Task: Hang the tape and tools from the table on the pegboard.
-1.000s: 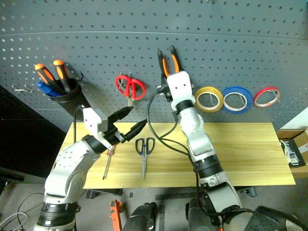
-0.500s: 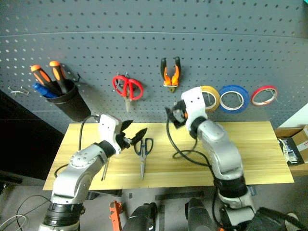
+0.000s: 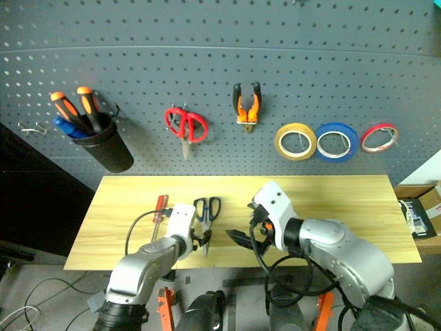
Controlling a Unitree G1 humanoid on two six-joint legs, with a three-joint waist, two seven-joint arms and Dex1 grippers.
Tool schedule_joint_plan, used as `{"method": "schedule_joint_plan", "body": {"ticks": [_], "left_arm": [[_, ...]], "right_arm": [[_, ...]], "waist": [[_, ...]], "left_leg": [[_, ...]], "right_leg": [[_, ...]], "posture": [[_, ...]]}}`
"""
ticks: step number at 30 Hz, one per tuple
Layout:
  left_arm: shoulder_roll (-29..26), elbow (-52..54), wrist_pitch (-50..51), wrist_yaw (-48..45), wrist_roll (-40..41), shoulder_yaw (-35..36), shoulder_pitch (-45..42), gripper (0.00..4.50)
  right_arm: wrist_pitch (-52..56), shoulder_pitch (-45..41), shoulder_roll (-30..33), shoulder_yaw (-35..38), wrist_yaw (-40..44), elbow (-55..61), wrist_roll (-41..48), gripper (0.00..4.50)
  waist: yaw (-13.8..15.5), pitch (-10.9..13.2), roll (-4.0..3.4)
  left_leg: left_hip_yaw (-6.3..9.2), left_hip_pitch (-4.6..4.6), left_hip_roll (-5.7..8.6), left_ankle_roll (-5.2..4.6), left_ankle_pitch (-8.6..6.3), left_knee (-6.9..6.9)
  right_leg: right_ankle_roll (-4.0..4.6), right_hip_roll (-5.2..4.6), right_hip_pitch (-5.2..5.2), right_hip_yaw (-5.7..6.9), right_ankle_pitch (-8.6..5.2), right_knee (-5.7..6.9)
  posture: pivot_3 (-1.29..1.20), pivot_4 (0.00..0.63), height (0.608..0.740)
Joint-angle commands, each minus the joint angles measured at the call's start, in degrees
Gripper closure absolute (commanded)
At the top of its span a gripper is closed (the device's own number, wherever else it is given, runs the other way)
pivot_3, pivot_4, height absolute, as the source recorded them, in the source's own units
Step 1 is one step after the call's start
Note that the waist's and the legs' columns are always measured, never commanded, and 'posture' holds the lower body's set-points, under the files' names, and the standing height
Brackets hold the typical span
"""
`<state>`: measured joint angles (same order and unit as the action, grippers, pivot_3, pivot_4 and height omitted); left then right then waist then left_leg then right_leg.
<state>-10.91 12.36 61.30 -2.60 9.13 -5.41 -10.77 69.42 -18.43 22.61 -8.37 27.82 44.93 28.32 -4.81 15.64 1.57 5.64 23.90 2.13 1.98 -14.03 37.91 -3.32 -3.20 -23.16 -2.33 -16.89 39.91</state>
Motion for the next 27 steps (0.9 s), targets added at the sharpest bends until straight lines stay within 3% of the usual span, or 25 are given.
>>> {"method": "schedule_joint_plan", "body": {"ticks": [1,6,16,19,24,27], "left_arm": [[2.22,-3.29,1.03,1.69,-1.3,0.32,-2.23,0.73],[7.48,-10.53,-1.08,5.19,-3.14,1.01,-4.86,0.73],[6.97,-10.92,-4.42,3.84,-4.49,1.6,-4.02,3.79],[6.06,-7.73,-5.64,2.05,-3.78,2.02,-2.81,3.81],[-3.5,5.06,-13.72,-6.2,-4.41,-0.79,4.11,3.81],[-10.86,11.01,-26.02,-10.21,-6.9,-0.76,10.02,3.81]], "right_arm": [[-0.22,-0.71,0.33,0.61,-0.86,2.83,1.57,0.02],[-0.17,-1.01,0.9,0.94,-1.42,2.98,2.2,0.02],[0.71,0.11,2.45,3.88,-2.77,4.15,5.01,0.0],[0.24,0.41,3.11,4.83,-3.15,4.64,5.65,0.0],[-12.66,2.08,7.15,5.2,-2.39,7.25,-0.34,0.0],[-14.92,3.67,7.77,8.56,1.33,8.24,4.66,0.0]], "waist": [[-0.04,0.0,0.01],[0.01,0.0,0.02],[-0.13,-0.01,0.02],[-0.15,-0.01,0.02],[-0.52,0.01,0.01],[-0.3,0.0,0.01]], "left_leg": [[-0.01,0.0,0.0,0.0,0.0,0.0],[-0.02,0.02,0.03,0.0,0.0,0.01],[-0.03,0.01,0.04,0.0,0.0,0.01],[-0.03,0.01,0.04,0.0,0.0,0.0],[-0.08,0.04,-0.06,0.01,-0.01,-0.08],[-0.08,0.04,-0.11,0.02,-0.01,-0.11]], "right_leg": [[0.0,0.0,0.0,-0.01,0.0,-0.01],[0.0,-0.04,0.0,-0.02,0.0,-0.04],[0.0,-0.05,0.02,-0.02,0.0,-0.04],[0.0,-0.05,0.02,-0.02,0.0,-0.05],[0.0,0.0,-0.05,-0.05,0.0,-0.13],[0.01,0.0,-0.01,-0.01,0.0,-0.25]], "posture": [[-0.12,0.259,0.74],[-0.14,0.257,0.74],[-0.16,0.25,0.74],[-0.16,0.248,0.74],[-0.16,0.25,0.74],[-0.15,0.251,0.74]]}}
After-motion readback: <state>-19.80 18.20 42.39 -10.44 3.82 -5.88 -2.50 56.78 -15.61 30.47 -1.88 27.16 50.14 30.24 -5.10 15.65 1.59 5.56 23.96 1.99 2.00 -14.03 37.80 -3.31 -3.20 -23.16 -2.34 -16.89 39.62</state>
